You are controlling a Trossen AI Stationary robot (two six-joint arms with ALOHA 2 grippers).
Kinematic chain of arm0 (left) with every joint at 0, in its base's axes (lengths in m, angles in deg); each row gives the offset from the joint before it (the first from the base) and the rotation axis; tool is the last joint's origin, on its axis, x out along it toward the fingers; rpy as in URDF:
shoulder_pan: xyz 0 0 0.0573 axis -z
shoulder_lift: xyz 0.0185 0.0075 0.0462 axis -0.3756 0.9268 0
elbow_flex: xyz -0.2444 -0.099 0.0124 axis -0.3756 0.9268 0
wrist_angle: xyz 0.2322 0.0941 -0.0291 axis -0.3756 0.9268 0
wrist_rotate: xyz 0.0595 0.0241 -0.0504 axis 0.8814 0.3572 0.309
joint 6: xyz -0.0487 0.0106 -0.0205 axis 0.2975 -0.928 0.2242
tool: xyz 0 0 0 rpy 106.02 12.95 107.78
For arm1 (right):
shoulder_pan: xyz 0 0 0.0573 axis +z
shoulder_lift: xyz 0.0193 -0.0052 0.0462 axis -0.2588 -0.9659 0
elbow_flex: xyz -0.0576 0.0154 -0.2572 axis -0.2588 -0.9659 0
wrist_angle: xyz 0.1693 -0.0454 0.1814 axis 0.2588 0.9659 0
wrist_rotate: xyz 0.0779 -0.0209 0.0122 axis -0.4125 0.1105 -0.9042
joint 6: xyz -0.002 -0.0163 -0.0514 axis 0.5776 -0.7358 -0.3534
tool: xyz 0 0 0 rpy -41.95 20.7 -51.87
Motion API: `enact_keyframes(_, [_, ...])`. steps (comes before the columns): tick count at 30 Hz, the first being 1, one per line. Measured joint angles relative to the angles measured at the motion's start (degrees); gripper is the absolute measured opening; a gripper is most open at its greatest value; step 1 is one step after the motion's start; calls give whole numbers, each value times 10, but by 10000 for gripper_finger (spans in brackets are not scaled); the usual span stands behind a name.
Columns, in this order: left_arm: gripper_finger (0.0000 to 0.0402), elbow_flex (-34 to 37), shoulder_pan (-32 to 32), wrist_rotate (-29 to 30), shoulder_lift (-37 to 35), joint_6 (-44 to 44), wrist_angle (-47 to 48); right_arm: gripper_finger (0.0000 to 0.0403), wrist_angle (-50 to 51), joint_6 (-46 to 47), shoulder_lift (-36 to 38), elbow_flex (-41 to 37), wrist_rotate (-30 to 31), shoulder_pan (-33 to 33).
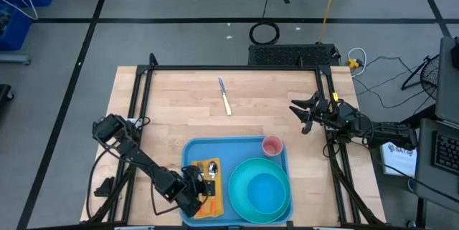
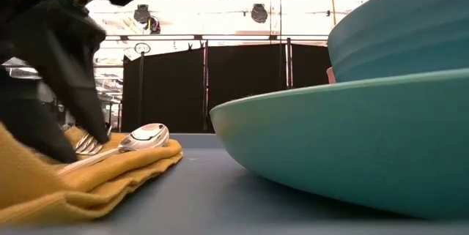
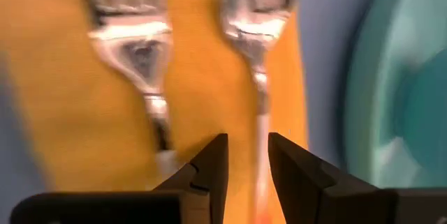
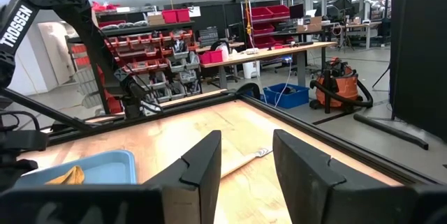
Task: Set up tray
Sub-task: Adjust the spoon on the blue serving tray
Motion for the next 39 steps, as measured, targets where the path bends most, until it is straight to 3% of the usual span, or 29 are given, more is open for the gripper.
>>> enact_keyframes(20, [104, 0, -29, -14, 0, -75, -18, 123, 0, 0, 0, 0, 0, 0])
enact_keyframes(27, [12, 0, -25, 2, 0, -72, -11, 123, 0, 0, 0, 0, 0, 0])
enact_keyframes(39, [2, 0, -4, 49, 1, -17, -6, 123, 0, 0, 0, 0, 0, 0])
